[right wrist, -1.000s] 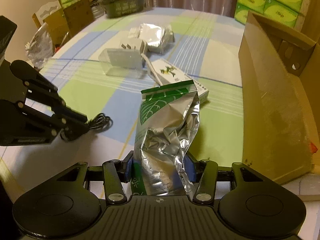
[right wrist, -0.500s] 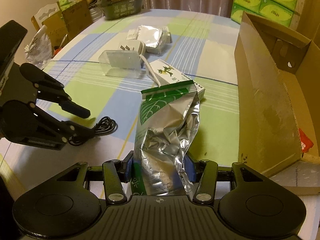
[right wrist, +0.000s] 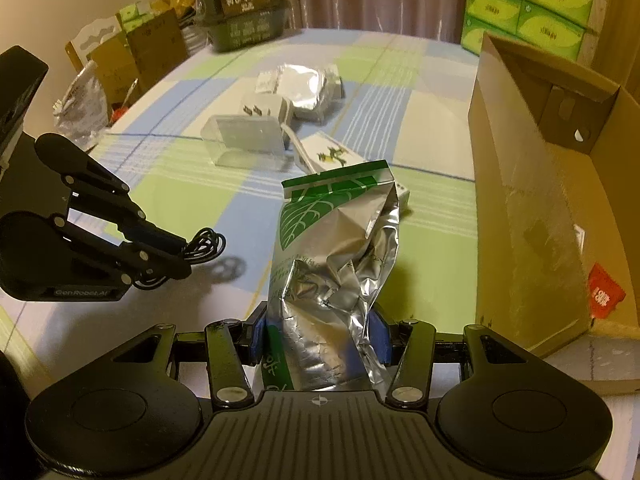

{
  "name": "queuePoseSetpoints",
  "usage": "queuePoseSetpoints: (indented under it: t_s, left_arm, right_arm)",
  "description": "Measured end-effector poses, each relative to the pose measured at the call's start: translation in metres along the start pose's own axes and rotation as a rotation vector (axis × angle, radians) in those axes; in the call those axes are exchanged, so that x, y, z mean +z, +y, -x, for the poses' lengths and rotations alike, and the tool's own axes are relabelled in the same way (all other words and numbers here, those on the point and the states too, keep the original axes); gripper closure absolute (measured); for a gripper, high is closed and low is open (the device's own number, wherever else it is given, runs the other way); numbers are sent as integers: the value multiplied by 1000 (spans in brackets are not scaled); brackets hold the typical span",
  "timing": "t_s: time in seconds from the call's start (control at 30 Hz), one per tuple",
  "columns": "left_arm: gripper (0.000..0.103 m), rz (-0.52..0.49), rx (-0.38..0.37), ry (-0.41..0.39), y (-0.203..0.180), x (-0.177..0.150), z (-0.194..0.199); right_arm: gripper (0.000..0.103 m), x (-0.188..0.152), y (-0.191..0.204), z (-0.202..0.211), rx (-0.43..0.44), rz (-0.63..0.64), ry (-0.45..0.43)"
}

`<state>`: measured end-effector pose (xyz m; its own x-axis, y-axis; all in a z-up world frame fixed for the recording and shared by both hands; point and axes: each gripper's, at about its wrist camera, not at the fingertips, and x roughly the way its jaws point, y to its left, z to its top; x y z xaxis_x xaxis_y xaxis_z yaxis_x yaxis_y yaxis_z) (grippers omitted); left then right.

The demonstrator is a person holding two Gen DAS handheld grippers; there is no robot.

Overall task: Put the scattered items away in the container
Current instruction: 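Lift the foil bag with the right gripper while the left holds the black cable, then carry the foil bag and cable into the cardboard box and release both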

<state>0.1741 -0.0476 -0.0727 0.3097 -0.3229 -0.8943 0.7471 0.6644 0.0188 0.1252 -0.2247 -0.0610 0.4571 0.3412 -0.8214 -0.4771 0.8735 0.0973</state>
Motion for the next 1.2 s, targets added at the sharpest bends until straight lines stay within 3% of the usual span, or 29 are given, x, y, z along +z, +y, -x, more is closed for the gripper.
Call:
queuePoseSetpoints:
  t_s: [0.77,1.2]
  left_arm:
    - [93,-37,77,-85,-33,34,69]
    - [93,-74,26,-203,-79,113,83]
  right_arm:
    - [56,22,1,80,-25,-16,-170]
    - [56,35,-55,141,-117,-73,-276]
